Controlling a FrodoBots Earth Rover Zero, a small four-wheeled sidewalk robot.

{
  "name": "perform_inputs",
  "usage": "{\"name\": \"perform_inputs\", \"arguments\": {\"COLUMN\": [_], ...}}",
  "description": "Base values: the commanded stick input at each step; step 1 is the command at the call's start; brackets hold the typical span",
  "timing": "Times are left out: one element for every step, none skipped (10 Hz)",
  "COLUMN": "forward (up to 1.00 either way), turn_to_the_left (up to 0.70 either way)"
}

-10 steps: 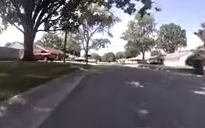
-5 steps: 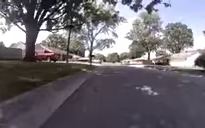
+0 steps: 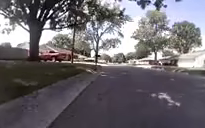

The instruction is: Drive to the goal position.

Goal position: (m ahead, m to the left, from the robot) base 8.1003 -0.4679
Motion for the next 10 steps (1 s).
{"name": "perform_inputs", "arguments": {"forward": [1.00,1.00,1.00,1.00,1.00,1.00,1.00,1.00,1.00,1.00], "turn_to_the_left": [0.03,0.00,-0.01,-0.28,-0.28,-0.06,0.00,0.00,0.00,0.00]}}
